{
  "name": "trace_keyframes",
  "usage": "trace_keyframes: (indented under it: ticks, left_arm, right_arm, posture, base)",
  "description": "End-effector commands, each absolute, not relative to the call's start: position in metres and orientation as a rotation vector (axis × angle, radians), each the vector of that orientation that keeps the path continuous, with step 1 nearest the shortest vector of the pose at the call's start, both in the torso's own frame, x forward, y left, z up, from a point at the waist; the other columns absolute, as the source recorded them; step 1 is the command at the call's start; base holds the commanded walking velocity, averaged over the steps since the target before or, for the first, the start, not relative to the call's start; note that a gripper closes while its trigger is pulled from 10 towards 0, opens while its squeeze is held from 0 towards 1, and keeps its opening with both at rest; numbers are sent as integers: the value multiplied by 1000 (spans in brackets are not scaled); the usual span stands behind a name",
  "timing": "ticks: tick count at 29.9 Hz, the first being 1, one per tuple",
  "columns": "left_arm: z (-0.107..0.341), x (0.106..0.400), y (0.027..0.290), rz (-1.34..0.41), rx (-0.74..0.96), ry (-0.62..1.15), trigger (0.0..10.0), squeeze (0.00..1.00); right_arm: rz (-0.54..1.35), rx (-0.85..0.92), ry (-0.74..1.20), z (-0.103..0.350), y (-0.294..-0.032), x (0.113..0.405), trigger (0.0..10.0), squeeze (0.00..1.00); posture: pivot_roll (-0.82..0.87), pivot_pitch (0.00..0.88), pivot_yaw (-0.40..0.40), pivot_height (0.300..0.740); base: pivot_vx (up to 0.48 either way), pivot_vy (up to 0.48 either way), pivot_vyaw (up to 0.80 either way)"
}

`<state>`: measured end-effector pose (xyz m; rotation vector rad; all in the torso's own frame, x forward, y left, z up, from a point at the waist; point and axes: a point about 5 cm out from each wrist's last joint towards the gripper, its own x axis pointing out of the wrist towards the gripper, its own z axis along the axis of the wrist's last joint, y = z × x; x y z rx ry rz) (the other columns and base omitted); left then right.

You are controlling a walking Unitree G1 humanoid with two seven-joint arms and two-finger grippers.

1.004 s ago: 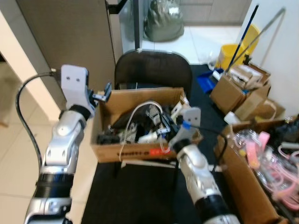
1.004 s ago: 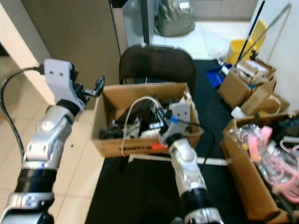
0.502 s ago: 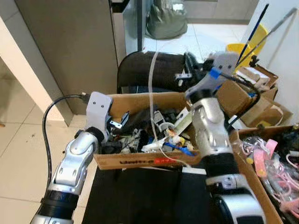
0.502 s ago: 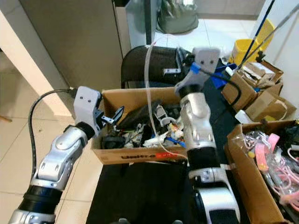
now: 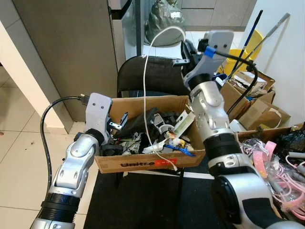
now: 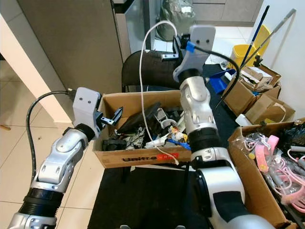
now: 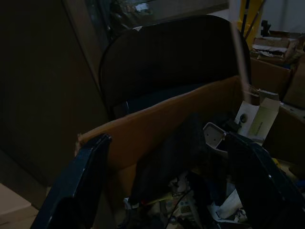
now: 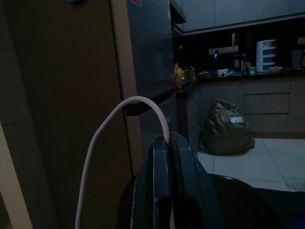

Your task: Picking trash to rubbish bin

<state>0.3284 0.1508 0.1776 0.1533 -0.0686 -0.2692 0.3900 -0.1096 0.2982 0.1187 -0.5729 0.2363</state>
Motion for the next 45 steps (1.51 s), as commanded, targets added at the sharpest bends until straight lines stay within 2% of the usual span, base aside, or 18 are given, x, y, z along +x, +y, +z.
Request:
trace_keyframes:
  ticks: [1,7,22,37,45]
  left_arm:
    - [174,326,157,-248,147,-56,10000,0]
    - [178,328,157,-249,132,-76,10000,0]
    - [179,327,157,-255,123,-78,10000,0]
    - [177,327,155,-267,130,-71,10000,0]
    - [176,327,155,-261,132,-68,10000,0]
  right_arm:
    - [233,139,-580,298,-110,391,10000,0]
    - [224,149,-597,304,-113,393,10000,0]
    - [213,296,-832,348,-122,380,10000,0]
    - [221,316,-880,361,-126,376,10000,0]
    - [227,321,-881,360,-127,376,10000,0]
  posture:
    - [29,111,53,740]
    - [29,112,54,740]
    - [33,126,53,740]
    - [31,127,56,740]
    - [30,129,57,740]
  base:
    - [0,0,0]
    - [312,0,0]
    - [363,0,0]
    - [333,0,0]
    - [0,0,0]
